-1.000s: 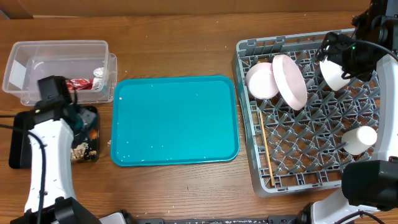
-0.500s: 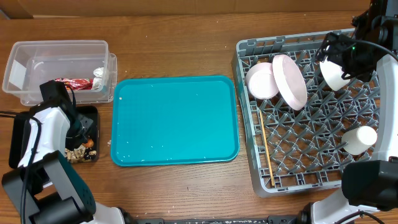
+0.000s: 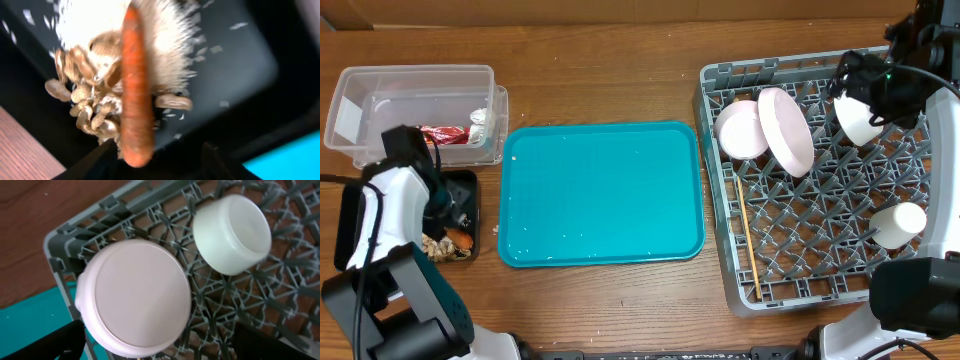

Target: Sort waste into correct bins and load items into the dishwasher

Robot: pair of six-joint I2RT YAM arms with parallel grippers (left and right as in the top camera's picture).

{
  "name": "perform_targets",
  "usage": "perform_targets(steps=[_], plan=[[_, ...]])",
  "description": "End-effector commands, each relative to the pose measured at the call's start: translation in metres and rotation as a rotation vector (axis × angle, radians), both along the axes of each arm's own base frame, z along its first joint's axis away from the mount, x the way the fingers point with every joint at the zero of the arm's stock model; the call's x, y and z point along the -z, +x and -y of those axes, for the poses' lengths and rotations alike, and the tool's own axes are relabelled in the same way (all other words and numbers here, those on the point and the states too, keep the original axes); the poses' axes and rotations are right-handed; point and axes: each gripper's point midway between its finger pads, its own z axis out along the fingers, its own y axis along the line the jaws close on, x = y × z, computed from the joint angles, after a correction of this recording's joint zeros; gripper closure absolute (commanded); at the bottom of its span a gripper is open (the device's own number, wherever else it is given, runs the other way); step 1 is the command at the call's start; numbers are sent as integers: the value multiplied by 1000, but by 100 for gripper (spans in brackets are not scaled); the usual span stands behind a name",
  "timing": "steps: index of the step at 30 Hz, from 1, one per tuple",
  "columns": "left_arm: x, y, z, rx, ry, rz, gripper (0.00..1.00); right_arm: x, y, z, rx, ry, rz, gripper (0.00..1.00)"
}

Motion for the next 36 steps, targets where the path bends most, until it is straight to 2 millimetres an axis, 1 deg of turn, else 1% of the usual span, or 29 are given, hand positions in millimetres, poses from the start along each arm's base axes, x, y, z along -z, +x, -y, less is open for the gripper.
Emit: perform_targets(steps=[1,2,4,6,8,9,10,12,14,17,19,21,24,27,30,31,33,36], plan=[[-67,40,15,159,19,196,39,-10,7,-33,-179,75,72,2],[-81,47,26,231,10,235,37,-14,9,-48,-248,107,96,2],[-103,56,51,376,-1,283,33,-16,8,-67,-324,132,113,2],[-115,55,75,493,-15,279,29,-15,6,-84,-376,129,104,0],[-116,45,95,572,-39,227,26,-11,1,-98,-426,125,85,0],[-113,37,106,609,-59,189,23,-9,-3,-107,-457,124,70,0],[-110,28,116,630,-82,148,21,-6,-7,-112,-467,119,49,0],[-106,9,128,656,-120,72,19,0,-16,-116,-472,100,1,0],[-103,-10,135,670,-156,-6,18,5,-26,-113,-458,82,-53,0],[-101,-30,140,660,-196,-79,21,10,-40,-107,-420,89,-128,0],[-101,-41,141,658,-209,-107,20,10,-48,-102,-407,94,-153,0],[-102,-49,142,666,-204,-100,21,6,-54,-98,-406,90,-144,0],[-108,-61,143,697,-164,-25,22,-7,-63,-93,-398,63,-57,0],[-119,-71,143,735,-85,127,21,-15,-75,-86,-376,7,46,0],[-138,-83,144,783,32,336,18,-14,-95,-80,-364,-52,175,0],[-145,-88,144,785,73,408,16,-12,-102,-79,-360,-65,209,0],[-159,-100,142,766,153,548,0,-3,-119,-79,-356,-78,261,0],[-187,-108,140,737,253,740,0,14,-145,-77,-348,-87,258,0]])
